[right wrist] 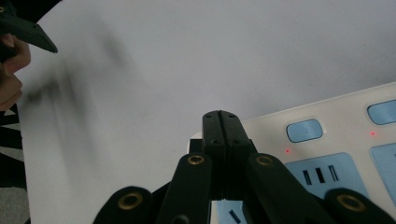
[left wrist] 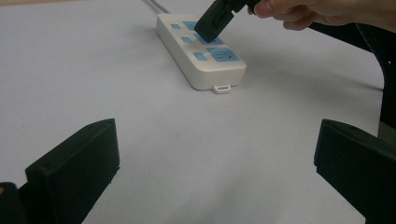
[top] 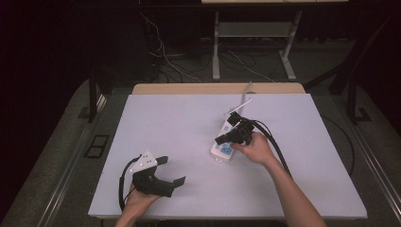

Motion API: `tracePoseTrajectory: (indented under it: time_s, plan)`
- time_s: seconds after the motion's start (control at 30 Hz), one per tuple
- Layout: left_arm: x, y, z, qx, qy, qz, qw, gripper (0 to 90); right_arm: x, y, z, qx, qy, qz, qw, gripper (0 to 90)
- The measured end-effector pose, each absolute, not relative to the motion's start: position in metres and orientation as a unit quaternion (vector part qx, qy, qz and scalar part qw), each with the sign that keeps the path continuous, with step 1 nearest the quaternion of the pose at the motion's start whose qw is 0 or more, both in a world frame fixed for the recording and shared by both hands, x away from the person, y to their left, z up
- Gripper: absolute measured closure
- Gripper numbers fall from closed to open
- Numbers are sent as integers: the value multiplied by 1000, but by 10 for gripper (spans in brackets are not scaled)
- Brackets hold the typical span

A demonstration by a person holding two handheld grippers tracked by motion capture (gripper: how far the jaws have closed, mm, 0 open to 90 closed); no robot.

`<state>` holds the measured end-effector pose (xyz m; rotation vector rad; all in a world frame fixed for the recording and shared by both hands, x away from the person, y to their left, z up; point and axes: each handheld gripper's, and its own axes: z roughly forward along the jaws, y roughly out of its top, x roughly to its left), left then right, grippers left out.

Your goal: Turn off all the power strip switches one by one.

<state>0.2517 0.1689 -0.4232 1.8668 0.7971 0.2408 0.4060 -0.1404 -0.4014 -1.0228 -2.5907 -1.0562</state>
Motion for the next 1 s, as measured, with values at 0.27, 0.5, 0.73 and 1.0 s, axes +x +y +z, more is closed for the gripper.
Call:
tracePoseTrajectory:
  time_s: [0.27, 0.5, 0.73, 1.0]
  plan:
    - [252, 170, -423, 778, 334, 102, 522, 0, 408, -137, -411, -352, -868, -343, 75, 900]
    - [252, 170, -423, 778, 334, 102, 522, 0, 407, -139, -418, -357, -863, -350, 71, 900]
    - [251, 169, -423, 781, 334, 105, 517, 0, 406, -138, -418, -347, -868, -350, 64, 900]
    - [251, 169, -423, 782, 333, 103, 517, 0, 405, -140, -420, -334, -870, -360, 56, 900]
